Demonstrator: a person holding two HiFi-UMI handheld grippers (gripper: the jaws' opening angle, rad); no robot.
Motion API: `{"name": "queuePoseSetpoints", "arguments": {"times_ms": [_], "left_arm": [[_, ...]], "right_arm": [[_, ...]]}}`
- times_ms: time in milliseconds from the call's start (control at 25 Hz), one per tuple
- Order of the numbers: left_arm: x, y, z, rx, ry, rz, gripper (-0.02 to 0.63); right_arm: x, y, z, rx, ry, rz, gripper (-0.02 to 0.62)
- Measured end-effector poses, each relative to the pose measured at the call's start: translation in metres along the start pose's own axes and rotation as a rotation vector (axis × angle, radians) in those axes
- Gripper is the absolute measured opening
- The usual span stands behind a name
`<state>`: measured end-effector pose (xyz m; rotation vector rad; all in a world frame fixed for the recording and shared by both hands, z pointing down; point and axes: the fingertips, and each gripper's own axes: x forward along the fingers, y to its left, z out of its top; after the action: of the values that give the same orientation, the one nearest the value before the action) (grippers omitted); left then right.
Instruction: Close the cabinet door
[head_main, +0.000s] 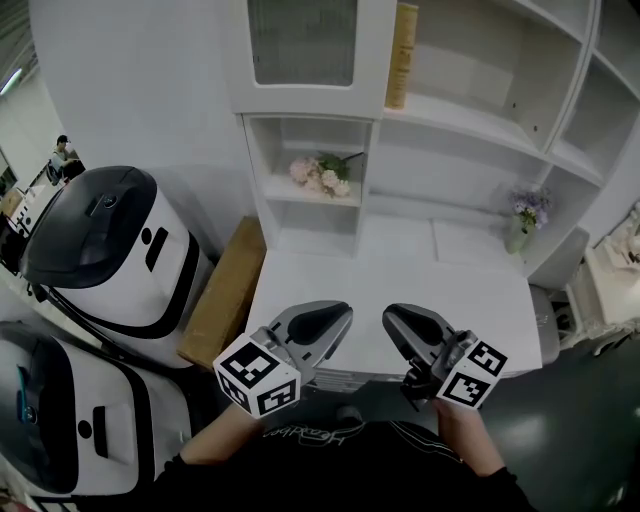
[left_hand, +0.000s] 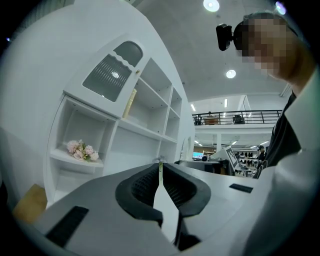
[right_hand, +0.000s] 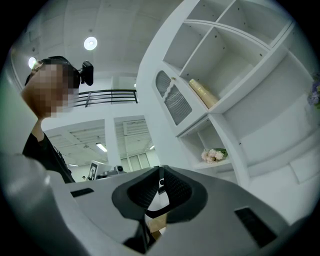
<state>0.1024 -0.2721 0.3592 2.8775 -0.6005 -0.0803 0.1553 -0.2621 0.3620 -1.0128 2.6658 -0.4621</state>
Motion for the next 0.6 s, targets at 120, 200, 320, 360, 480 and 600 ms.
{"name": "queuePoseSetpoints", "arguments": {"times_ms": [120, 200, 320, 360, 480, 600], "left_arm": [[-0.002, -0.001, -0.003, -0.006, 0.002, 0.000, 0.041], [-0.003, 0.000, -0.006, -0.011, 0.005, 0.002, 0.041], [-0.004, 0.002, -0.009, -0.022, 0.007, 0.002, 0.041], [-0.004, 0.001, -0.010, -0.024, 0.008, 0.001, 0.041], [-0.004, 0.000, -0.012, -0.023, 0.010, -0.004, 0.041], [-0.004, 0.001, -0.012, -0.023, 0.007, -0.008, 0.041]], "right_arm": [[-0.001, 0.002, -0.002, 0.003, -0.003, 0.001, 0.057], [-0.002, 0.002, -0.005, 0.006, -0.002, -0.003, 0.057], [-0.003, 0.002, -0.009, 0.010, 0.006, -0.010, 0.057], [-0.003, 0.002, -0.010, 0.010, 0.008, -0.011, 0.057], [-0.005, 0.004, -0.009, 0.006, 0.007, -0.014, 0.057], [-0.004, 0.004, -0.009, -0.001, 0.008, -0.015, 0.057]]}}
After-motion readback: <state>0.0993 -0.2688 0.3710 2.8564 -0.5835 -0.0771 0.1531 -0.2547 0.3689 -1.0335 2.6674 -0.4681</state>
